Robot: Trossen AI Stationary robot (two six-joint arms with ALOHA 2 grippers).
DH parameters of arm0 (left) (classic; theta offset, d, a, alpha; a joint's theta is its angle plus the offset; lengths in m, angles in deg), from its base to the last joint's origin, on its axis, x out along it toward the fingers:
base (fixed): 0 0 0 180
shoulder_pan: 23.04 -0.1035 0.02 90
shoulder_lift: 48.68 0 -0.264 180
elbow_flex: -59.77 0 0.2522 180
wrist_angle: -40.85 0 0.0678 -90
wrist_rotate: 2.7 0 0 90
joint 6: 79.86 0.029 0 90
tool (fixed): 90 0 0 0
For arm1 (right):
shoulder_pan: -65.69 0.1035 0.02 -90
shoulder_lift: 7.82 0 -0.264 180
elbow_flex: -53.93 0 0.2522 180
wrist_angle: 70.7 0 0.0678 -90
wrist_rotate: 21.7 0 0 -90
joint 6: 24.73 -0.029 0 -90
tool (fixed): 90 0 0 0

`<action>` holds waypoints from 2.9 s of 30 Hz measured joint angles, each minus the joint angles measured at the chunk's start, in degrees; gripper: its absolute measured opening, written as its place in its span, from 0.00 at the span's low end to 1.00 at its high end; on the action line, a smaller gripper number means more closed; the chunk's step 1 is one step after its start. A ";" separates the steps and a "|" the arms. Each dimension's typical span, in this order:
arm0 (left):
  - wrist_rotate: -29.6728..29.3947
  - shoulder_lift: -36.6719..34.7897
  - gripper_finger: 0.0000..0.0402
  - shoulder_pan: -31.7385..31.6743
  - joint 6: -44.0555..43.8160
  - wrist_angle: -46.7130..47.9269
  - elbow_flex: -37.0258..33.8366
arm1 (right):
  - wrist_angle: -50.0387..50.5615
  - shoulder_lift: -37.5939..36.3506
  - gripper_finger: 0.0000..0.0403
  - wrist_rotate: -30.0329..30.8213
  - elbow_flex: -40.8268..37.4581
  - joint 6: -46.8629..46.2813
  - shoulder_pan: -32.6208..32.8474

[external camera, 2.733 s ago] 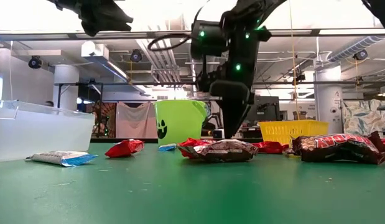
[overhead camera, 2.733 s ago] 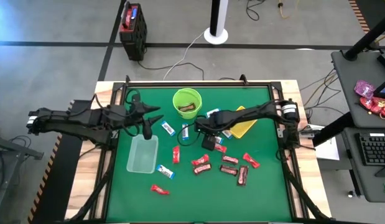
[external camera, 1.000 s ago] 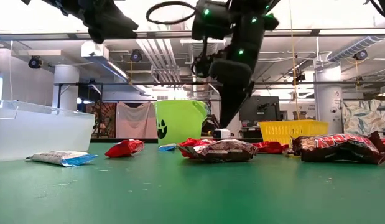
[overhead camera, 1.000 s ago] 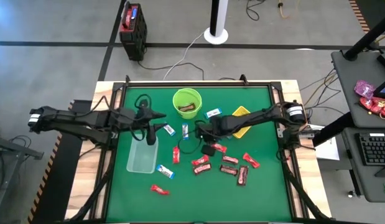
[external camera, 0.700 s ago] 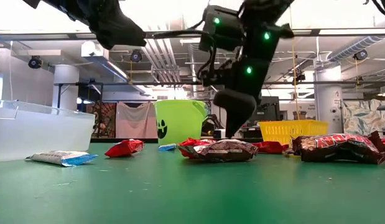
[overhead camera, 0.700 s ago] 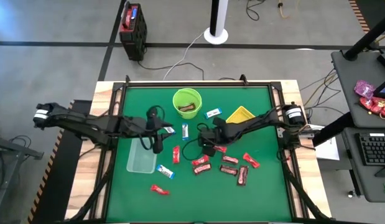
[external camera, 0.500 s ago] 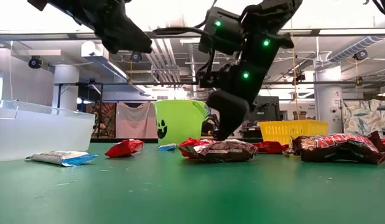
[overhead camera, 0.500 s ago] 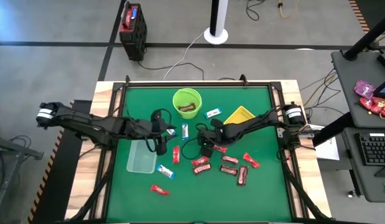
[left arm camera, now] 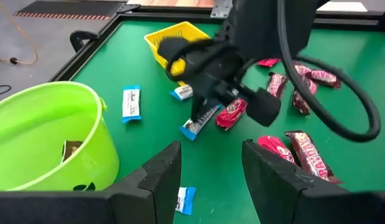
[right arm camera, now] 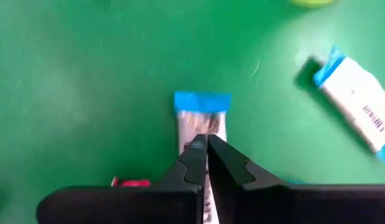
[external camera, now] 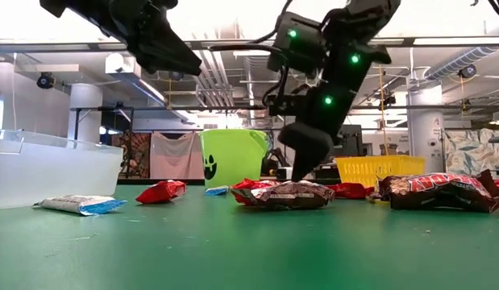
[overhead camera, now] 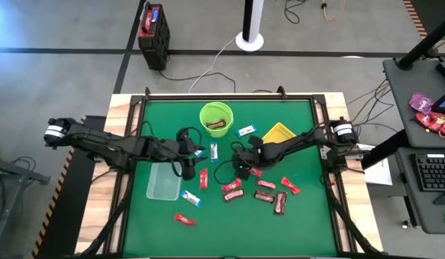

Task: Sort candy by brand, put in halloween buckets
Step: Put the white chocolate bar into the yellow bin

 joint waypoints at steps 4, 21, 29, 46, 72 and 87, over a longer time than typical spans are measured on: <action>0.00 -0.32 0.38 0.00 0.18 -0.62 0.00 | -6.34 -0.02 0.02 -2.19 -2.16 -0.90 0.22; 2.17 14.67 0.30 1.59 2.75 -9.18 0.00 | 3.86 -16.00 0.02 -19.39 -2.68 -5.94 -2.39; 1.71 28.67 0.02 1.53 5.15 -11.85 7.16 | 1.01 -22.77 0.02 -23.64 -8.30 -10.32 -8.87; 0.98 42.67 0.00 0.60 6.41 -10.25 13.14 | -11.36 -9.47 0.38 -30.19 -9.33 -10.28 -9.90; 2.10 42.87 0.00 -0.96 5.92 -10.41 11.93 | -6.85 -8.57 0.51 -31.93 -4.27 3.13 -11.57; 2.00 44.00 0.00 -0.98 5.81 -12.37 11.89 | -0.84 -5.55 0.51 -33.43 0.11 6.92 -13.53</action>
